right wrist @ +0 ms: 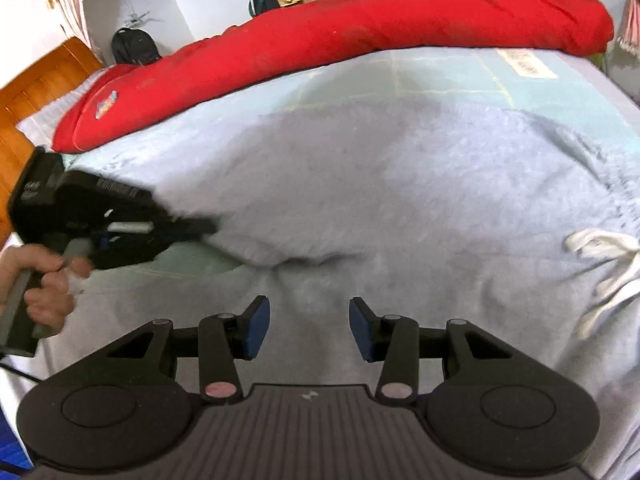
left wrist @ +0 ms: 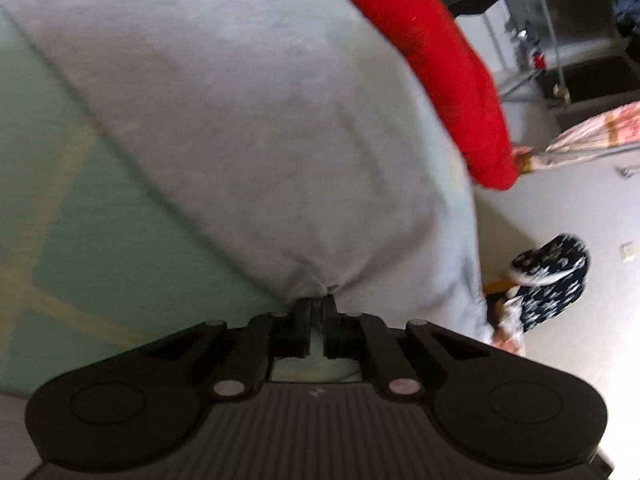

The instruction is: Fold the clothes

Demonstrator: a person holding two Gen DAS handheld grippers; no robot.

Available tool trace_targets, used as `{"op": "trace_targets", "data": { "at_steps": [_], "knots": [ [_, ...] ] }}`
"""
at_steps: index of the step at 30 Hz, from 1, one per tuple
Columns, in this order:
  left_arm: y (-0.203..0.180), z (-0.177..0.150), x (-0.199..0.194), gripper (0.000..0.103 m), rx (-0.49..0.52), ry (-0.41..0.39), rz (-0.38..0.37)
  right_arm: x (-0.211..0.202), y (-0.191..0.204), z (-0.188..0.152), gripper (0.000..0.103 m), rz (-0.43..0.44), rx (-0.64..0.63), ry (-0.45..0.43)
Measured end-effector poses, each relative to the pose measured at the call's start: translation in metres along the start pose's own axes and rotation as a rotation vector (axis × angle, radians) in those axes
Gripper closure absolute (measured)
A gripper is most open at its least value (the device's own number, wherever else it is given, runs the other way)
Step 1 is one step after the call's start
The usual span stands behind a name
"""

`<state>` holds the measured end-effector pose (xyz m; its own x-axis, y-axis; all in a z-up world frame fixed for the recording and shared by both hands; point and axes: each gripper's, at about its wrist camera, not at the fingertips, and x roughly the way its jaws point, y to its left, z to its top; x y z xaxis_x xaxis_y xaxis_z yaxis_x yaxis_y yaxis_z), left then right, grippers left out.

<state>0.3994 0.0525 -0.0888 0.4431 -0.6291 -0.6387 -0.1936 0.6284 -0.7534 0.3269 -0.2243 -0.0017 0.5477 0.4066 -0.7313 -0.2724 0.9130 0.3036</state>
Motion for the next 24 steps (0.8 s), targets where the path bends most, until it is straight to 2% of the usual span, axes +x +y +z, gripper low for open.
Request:
{"op": "trace_targets", "data": {
  "at_steps": [2,5,7,10,12,14,16,18,20,22,23,24],
  "knots": [
    [0.000,0.001,-0.008,0.099,0.016,-0.017,0.027,0.010,-0.001,0.001,0.053,-0.010,-0.010,0.010],
    [-0.006,0.004,-0.018,0.095,0.077,-0.018,0.067,0.022,-0.005,-0.016,0.053,-0.062,-0.038,0.111],
    [-0.018,0.004,-0.021,0.082,0.164,-0.019,0.086,0.011,-0.006,-0.025,0.053,-0.063,-0.048,0.114],
    [-0.039,0.004,-0.020,0.079,0.341,-0.031,0.141,-0.010,-0.010,-0.032,0.053,-0.078,-0.025,0.103],
    [-0.048,0.004,-0.014,0.076,0.411,-0.037,0.140,-0.026,-0.020,-0.035,0.053,-0.102,0.020,0.094],
    [-0.051,0.006,-0.001,0.070,0.440,-0.035,0.117,-0.043,-0.031,-0.038,0.053,-0.136,0.071,0.081],
    [-0.051,0.008,0.017,0.062,0.458,-0.030,0.127,-0.060,-0.046,-0.041,0.053,-0.166,0.133,0.063],
    [-0.047,0.011,0.032,0.063,0.450,-0.022,0.134,-0.070,-0.059,-0.041,0.053,-0.191,0.186,0.051],
    [-0.040,0.016,0.035,0.060,0.415,-0.016,0.128,-0.075,-0.078,-0.050,0.053,-0.244,0.240,0.079],
    [-0.045,0.014,0.027,0.061,0.447,-0.018,0.160,-0.080,-0.097,-0.062,0.057,-0.317,0.290,0.140],
    [-0.050,0.012,0.023,0.062,0.477,-0.023,0.184,-0.086,-0.103,-0.067,0.061,-0.319,0.316,0.138],
    [-0.054,0.009,0.018,0.061,0.506,-0.027,0.209,-0.095,-0.108,-0.070,0.061,-0.308,0.346,0.112]
  ]
}}
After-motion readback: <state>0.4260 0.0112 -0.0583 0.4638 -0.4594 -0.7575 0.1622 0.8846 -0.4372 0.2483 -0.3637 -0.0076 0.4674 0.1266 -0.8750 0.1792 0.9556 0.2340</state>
